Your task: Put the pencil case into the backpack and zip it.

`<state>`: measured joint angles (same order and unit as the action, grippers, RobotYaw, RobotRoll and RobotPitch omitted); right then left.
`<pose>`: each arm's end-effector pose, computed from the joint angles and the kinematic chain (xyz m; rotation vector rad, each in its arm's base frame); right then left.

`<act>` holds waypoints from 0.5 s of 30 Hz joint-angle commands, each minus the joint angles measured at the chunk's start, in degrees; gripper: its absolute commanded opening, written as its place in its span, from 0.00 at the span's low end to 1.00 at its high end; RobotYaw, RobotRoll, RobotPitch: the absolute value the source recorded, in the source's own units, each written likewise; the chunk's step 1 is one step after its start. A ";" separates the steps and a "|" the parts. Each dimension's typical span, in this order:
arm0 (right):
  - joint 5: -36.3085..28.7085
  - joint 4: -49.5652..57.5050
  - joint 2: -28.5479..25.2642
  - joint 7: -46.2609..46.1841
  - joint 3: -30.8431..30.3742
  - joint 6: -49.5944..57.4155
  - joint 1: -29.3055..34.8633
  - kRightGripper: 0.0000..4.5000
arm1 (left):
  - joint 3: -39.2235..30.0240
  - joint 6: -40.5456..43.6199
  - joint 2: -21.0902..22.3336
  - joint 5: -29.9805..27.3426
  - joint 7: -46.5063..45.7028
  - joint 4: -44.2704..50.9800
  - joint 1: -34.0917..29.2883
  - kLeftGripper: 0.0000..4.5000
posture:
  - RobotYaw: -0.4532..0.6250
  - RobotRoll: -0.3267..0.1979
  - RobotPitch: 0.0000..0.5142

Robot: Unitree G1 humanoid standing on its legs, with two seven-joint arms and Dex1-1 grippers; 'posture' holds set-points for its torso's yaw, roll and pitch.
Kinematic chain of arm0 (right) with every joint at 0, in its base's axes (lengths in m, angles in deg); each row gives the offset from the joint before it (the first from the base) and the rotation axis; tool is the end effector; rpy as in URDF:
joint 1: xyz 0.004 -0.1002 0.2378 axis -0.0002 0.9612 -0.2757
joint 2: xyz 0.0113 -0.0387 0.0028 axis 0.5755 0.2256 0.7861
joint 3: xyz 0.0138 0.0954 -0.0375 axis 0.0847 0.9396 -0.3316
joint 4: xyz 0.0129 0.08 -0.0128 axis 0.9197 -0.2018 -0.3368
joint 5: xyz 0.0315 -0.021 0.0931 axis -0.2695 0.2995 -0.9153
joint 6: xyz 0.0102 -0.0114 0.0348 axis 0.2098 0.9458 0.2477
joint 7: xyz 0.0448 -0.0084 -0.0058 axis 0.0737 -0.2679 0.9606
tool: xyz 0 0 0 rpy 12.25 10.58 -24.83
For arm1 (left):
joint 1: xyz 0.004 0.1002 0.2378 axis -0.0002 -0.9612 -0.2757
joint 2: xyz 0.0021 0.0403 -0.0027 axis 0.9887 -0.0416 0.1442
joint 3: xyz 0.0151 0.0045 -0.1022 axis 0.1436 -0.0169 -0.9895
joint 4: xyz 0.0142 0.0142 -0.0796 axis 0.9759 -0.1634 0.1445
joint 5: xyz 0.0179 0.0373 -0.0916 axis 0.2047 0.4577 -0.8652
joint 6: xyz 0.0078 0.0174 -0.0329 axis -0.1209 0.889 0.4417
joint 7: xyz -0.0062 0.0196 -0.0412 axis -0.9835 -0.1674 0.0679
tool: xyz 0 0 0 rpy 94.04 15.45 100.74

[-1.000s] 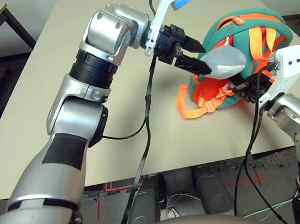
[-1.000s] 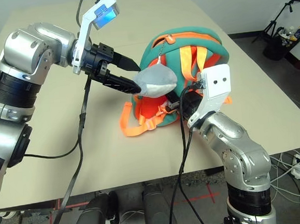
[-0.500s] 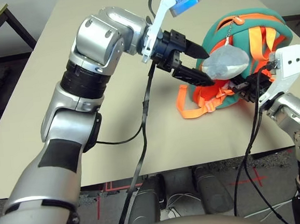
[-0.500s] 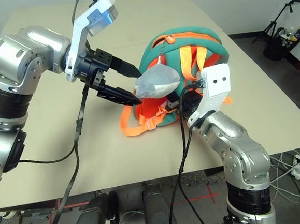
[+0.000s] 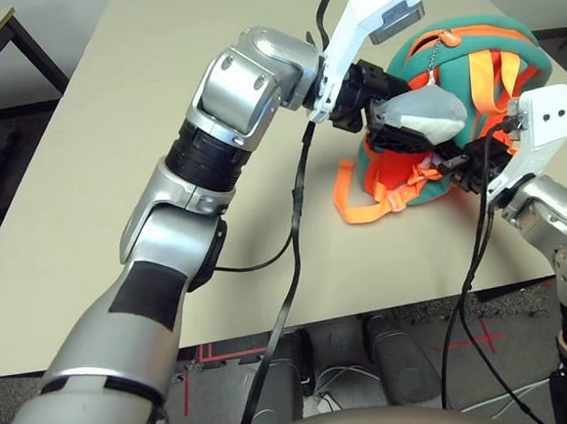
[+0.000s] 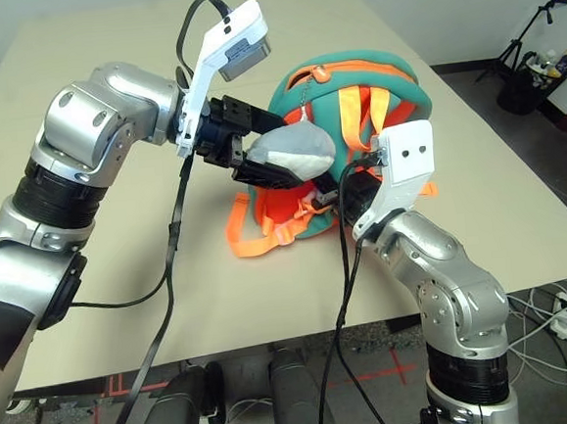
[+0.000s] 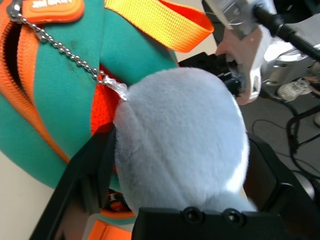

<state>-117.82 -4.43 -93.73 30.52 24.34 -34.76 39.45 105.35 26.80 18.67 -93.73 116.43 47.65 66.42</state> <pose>0.2160 -0.2080 0.1809 0.0021 -0.0483 0.4519 0.3154 0.0610 0.3071 0.5425 0.1631 -1.5183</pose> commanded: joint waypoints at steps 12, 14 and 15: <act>0.52 -0.20 0.28 0.94 -1.92 -0.27 -0.34 0.04 | -4.07 -0.63 2.47 -0.92 2.94 -2.80 3.07 0.11 | 0.29 0.62 0.30; 0.61 -0.39 0.29 1.08 -1.94 -0.35 -0.39 0.04 | -6.03 -0.99 2.72 -1.49 2.85 -5.06 4.57 0.10 | 0.30 0.62 0.29; 0.70 -0.53 0.29 1.19 -1.96 -0.44 -0.43 0.04 | -7.10 -1.02 3.01 -1.77 2.89 -6.78 5.66 0.10 | 0.30 0.62 0.29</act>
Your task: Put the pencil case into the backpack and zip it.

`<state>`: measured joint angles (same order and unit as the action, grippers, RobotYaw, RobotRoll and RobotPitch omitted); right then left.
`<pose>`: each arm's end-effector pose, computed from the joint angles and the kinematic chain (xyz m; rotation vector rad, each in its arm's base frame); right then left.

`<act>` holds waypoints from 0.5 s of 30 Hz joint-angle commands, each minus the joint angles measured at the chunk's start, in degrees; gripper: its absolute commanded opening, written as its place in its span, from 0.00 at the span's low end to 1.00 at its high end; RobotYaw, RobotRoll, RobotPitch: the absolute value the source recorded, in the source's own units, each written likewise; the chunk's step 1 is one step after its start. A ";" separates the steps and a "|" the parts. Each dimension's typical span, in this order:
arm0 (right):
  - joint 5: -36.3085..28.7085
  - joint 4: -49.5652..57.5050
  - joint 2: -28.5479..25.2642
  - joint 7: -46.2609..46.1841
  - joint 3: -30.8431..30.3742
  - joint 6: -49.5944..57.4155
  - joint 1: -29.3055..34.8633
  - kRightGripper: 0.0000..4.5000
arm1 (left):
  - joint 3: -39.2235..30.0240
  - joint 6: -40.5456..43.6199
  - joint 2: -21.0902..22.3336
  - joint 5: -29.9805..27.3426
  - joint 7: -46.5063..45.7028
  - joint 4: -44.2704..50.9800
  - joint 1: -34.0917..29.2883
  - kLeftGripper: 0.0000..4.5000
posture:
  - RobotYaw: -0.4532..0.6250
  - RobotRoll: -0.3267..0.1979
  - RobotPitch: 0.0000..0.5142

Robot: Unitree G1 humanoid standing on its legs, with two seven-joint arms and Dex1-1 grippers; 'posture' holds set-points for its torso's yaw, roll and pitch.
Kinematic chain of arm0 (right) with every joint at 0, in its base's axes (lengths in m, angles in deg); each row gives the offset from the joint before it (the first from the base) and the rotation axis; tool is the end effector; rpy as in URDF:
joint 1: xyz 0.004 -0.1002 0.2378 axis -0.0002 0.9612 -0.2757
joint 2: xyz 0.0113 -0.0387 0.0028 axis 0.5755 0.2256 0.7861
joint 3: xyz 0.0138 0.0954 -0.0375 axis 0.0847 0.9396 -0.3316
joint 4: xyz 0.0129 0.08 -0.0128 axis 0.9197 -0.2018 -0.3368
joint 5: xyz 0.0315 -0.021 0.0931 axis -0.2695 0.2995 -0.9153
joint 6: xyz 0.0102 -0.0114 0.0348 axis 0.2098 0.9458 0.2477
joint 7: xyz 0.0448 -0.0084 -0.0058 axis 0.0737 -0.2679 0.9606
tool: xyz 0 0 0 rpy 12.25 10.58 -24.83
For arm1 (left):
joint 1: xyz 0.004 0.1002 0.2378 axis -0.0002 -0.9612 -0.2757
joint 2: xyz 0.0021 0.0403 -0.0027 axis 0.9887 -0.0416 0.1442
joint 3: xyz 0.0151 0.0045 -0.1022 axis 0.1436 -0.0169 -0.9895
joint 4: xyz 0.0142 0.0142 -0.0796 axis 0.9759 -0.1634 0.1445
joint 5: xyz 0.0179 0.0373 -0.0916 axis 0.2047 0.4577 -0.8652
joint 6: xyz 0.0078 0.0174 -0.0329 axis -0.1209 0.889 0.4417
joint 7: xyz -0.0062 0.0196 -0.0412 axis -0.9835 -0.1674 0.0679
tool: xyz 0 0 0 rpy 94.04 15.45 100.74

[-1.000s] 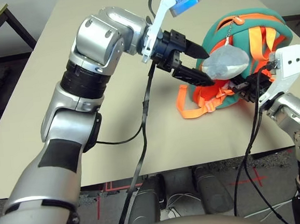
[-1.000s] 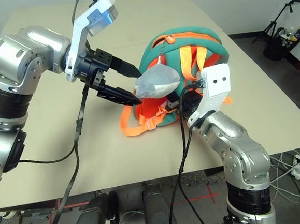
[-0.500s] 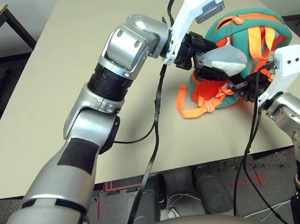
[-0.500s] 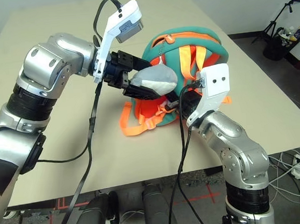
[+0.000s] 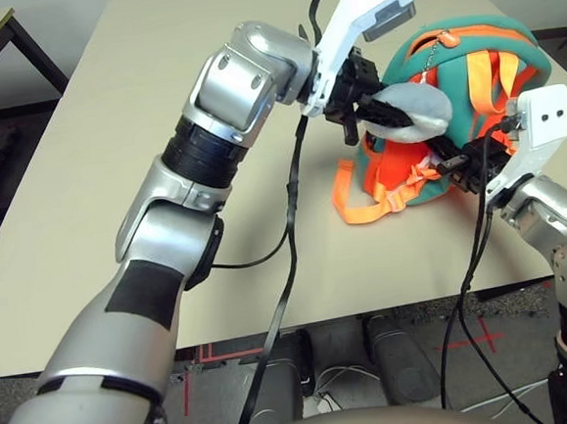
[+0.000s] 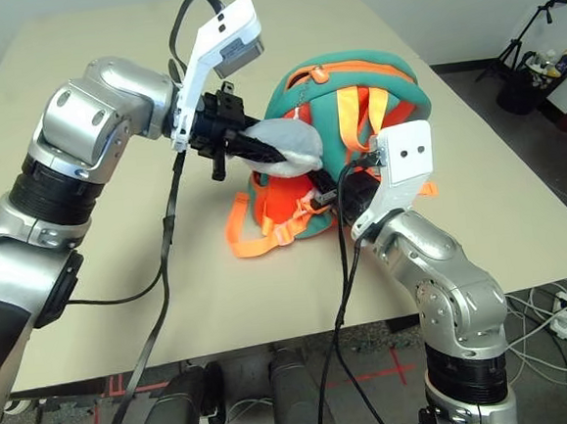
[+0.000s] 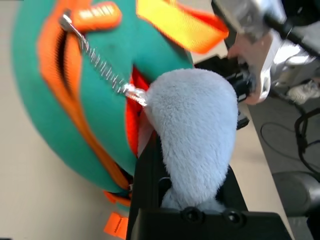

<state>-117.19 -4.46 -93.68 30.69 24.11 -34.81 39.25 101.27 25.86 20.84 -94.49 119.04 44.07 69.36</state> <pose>0.2165 -0.2074 0.1812 -0.0061 -0.0498 0.4516 0.3210 0.0795 0.3269 0.4974 0.1181 -1.5010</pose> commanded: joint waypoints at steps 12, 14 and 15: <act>0.45 -1.09 0.62 1.18 -2.24 -1.10 -0.16 0.04 | -11.09 -6.49 3.22 -0.67 -4.12 -16.84 5.42 0.10 | 0.30 0.62 0.29; 0.47 -1.06 0.64 1.14 -2.30 -1.12 -0.04 0.04 | -11.64 -4.75 3.46 -1.33 -4.76 -15.99 5.18 0.10 | 0.30 0.62 0.28; 0.53 -1.05 0.63 1.15 -2.35 -1.19 0.04 0.04 | -12.10 -3.31 3.51 -1.91 -5.23 -15.49 5.07 0.10 | 0.30 0.62 0.28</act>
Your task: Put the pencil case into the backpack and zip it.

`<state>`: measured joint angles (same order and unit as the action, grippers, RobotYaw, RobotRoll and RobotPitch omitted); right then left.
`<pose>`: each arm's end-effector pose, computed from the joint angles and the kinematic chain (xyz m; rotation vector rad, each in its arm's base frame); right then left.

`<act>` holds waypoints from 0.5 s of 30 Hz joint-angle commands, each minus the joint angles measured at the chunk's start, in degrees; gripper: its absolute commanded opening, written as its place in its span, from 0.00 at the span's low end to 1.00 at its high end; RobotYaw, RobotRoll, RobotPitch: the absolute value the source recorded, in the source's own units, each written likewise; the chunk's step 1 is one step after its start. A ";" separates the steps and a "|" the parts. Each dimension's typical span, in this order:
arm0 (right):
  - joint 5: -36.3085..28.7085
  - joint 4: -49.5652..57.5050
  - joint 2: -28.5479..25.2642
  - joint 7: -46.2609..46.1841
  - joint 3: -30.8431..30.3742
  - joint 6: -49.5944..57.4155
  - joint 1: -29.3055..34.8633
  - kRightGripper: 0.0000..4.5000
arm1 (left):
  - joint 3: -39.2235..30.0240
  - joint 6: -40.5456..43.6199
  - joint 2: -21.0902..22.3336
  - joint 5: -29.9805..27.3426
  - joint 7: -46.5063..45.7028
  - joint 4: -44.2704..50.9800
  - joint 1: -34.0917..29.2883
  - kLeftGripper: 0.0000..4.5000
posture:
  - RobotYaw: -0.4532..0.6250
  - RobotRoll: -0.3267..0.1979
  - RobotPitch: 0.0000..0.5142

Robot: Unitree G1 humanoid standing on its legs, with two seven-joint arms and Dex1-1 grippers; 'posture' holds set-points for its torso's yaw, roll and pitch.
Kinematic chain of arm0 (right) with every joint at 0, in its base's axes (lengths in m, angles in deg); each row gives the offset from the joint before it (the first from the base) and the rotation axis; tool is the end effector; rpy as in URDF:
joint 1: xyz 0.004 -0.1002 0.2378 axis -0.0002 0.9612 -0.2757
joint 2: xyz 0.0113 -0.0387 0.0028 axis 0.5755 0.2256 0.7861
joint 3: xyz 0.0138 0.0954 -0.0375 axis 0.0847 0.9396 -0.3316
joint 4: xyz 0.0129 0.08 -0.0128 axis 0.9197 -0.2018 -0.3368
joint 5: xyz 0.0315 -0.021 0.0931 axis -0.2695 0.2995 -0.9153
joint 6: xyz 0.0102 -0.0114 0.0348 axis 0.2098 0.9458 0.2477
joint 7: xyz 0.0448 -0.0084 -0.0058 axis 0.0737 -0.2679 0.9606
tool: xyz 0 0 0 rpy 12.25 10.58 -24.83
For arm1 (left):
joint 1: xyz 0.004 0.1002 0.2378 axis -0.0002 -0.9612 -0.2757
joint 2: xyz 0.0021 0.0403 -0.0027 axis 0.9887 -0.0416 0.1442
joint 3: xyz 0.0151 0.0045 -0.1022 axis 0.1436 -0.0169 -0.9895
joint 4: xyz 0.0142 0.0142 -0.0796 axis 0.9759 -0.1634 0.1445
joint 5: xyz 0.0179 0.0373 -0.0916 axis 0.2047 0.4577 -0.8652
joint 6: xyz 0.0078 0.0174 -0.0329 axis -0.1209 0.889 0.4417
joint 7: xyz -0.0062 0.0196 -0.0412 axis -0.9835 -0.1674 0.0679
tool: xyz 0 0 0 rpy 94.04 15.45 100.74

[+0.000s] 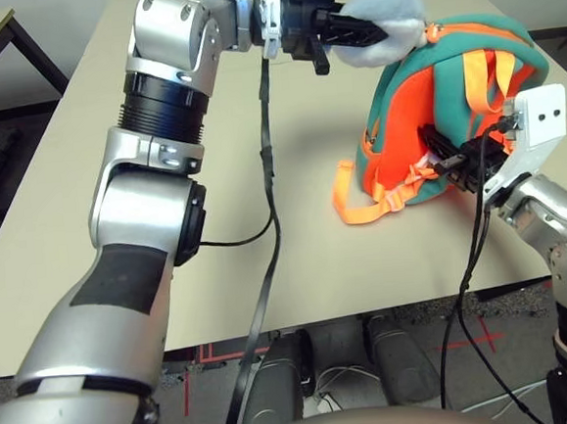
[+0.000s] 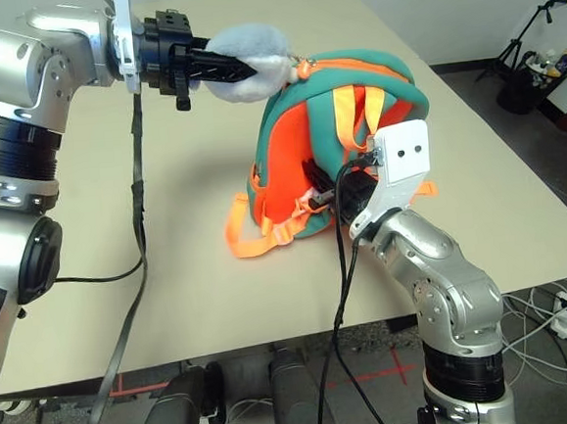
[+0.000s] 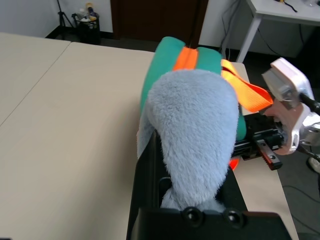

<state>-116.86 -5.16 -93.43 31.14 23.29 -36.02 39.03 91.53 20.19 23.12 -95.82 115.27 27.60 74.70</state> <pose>0.2184 -0.2055 0.1801 -0.0052 -0.0581 0.4654 0.3438 0.1225 0.3454 0.2846 0.0189 -1.3162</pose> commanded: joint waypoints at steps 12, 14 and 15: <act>0.45 -0.81 0.28 0.76 -1.63 -0.71 0.37 0.04 | -9.64 20.66 3.44 -10.71 -7.45 15.44 -5.42 0.10 | 0.31 0.62 0.29; 0.48 -0.95 0.29 0.78 -1.61 -0.78 0.32 0.04 | -10.95 23.95 4.15 -12.96 -8.33 18.11 -6.39 0.10 | 0.31 0.62 0.29; 0.52 -1.03 0.29 0.80 -1.61 -0.85 0.31 0.04 | -11.70 25.48 4.39 -13.96 -9.03 19.17 -6.79 0.10 | 0.31 0.62 0.29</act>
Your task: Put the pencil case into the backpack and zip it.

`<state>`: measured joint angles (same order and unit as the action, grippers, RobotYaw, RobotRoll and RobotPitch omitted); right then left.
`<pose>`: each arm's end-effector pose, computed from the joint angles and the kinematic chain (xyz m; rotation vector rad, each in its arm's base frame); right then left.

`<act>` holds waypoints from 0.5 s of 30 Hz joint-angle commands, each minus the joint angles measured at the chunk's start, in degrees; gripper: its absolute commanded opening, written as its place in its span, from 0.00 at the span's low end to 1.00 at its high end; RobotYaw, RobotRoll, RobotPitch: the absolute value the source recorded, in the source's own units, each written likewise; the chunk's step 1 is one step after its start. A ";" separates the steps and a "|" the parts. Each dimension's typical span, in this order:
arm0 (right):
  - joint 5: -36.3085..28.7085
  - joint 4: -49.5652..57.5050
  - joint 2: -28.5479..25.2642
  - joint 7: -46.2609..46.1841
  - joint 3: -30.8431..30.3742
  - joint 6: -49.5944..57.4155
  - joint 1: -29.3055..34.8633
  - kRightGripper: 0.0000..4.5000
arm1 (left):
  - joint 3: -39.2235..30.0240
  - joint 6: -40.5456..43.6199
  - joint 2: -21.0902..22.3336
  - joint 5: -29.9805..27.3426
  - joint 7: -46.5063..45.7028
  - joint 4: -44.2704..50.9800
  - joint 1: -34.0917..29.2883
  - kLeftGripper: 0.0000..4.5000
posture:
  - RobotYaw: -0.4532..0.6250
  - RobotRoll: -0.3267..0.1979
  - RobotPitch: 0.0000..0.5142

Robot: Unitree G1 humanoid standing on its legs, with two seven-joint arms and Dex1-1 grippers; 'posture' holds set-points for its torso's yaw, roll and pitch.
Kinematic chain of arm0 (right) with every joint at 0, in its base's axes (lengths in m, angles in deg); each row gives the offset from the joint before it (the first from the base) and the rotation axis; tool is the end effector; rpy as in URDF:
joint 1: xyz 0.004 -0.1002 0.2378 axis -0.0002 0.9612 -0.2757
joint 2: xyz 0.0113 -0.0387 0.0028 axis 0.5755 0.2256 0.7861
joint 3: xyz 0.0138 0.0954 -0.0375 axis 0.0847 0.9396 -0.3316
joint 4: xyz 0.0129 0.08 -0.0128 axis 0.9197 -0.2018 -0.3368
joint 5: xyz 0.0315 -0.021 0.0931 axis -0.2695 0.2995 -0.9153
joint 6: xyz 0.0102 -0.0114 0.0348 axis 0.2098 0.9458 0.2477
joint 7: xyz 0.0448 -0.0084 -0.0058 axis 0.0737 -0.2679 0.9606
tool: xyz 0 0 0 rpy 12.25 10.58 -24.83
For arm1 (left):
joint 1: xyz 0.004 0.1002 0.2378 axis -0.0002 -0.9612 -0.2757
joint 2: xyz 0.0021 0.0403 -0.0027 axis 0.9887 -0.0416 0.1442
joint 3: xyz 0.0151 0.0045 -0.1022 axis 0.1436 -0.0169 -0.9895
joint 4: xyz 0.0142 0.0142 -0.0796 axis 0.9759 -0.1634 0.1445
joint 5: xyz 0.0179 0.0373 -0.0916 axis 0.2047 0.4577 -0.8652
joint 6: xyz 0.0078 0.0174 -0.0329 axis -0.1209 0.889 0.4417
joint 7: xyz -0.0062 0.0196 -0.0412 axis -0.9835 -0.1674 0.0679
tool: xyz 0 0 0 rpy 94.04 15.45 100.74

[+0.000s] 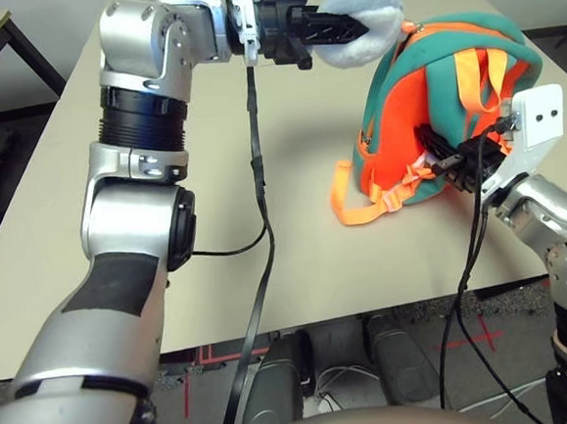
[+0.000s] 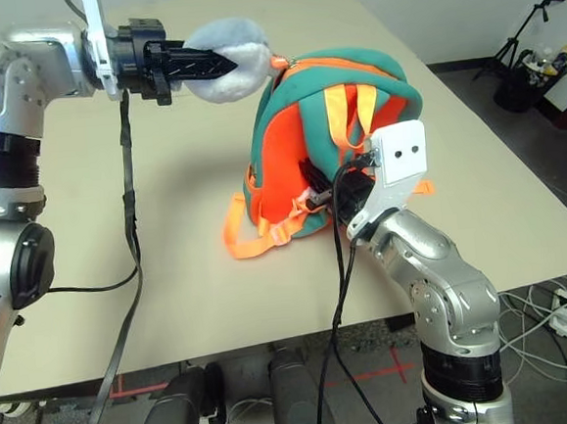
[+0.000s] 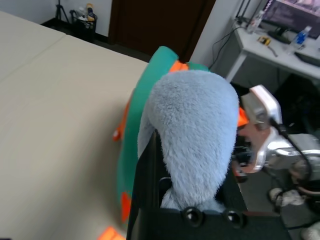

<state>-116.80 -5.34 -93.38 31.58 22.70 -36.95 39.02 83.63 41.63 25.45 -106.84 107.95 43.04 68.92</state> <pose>0.2190 -0.2039 0.1796 -0.0065 -0.0673 0.4804 0.3203 0.1405 0.3400 0.0328 0.1019 -1.3186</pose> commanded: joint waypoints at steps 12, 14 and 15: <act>0.92 -2.48 0.30 0.89 -1.31 -0.71 -0.31 0.04 | -7.75 8.36 7.13 -7.20 -7.60 3.70 -7.03 0.09 | 0.33 0.62 0.29; 1.05 -2.84 0.39 0.95 -1.40 -0.91 -0.51 0.04 | -7.60 7.82 7.21 -7.44 -7.92 3.47 -8.32 0.09 | 0.33 0.62 0.29; 1.12 -3.01 0.45 0.97 -1.45 -1.00 -0.61 0.04 | -7.71 7.89 7.12 -7.76 -8.05 3.44 -9.08 0.09 | 0.33 0.62 0.29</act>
<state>-116.29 -7.11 -93.24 32.42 22.24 -38.20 37.90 78.46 50.31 31.05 -114.69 101.00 47.17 60.95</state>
